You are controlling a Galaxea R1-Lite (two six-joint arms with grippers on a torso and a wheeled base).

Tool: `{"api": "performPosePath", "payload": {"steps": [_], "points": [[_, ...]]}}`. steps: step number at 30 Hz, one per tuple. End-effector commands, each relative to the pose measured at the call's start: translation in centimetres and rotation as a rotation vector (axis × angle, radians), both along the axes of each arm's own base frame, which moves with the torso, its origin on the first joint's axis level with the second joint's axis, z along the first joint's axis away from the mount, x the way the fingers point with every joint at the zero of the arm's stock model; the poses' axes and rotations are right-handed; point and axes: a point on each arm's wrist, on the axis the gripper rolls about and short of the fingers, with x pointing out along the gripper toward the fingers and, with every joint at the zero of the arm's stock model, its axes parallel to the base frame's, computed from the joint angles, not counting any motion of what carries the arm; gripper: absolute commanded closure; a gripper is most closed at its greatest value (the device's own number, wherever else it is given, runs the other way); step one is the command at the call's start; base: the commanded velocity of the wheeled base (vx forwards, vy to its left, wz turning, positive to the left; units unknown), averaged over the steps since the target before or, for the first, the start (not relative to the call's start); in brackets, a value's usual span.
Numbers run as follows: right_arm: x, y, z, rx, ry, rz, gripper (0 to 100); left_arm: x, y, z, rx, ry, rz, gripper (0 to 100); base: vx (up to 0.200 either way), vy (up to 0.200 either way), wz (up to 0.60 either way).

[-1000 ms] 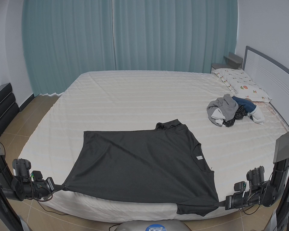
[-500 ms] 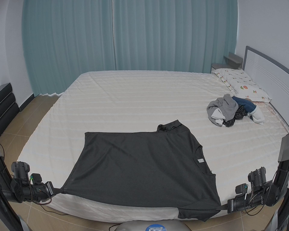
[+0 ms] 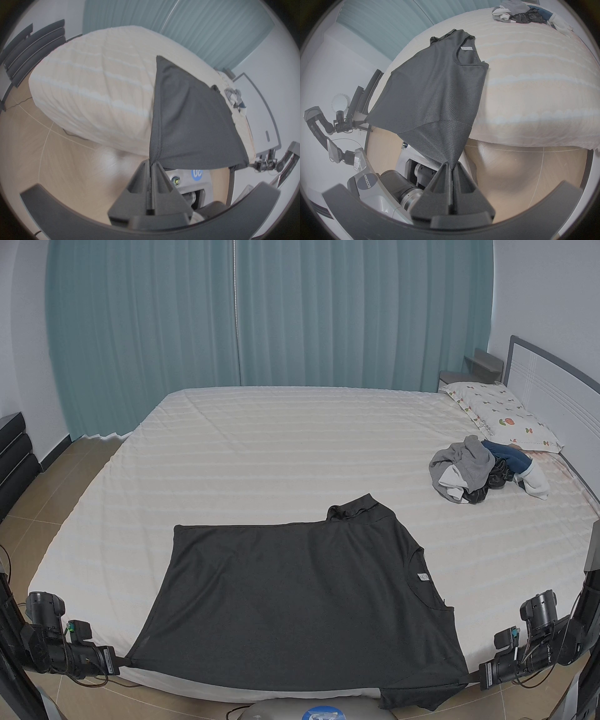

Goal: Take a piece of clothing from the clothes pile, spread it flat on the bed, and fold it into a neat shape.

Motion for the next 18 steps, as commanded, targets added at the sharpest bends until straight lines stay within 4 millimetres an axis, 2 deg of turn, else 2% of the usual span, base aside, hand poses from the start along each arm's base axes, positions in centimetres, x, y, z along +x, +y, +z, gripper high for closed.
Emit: {"api": "performPosePath", "payload": {"steps": [1, 14, 18], "points": [[-0.6, -0.2, -0.1, -0.017, 0.024, -0.008, 100, -1.1, -0.4, 0.0, 0.043, 0.054, -0.036, 100, 0.0, 0.0, 0.0], [-1.1, -0.2, 0.6, -0.028, 0.02, 0.002, 100, -2.4, -0.8, 0.3, 0.1, 0.158, -0.092, 100, 0.0, 0.0, 0.0], [-0.9, -0.2, 0.7, -0.025, -0.005, 0.002, 100, -2.1, -0.7, 0.6, 0.112, 0.149, -0.085, 100, 0.0, 0.0, 0.0]]}}
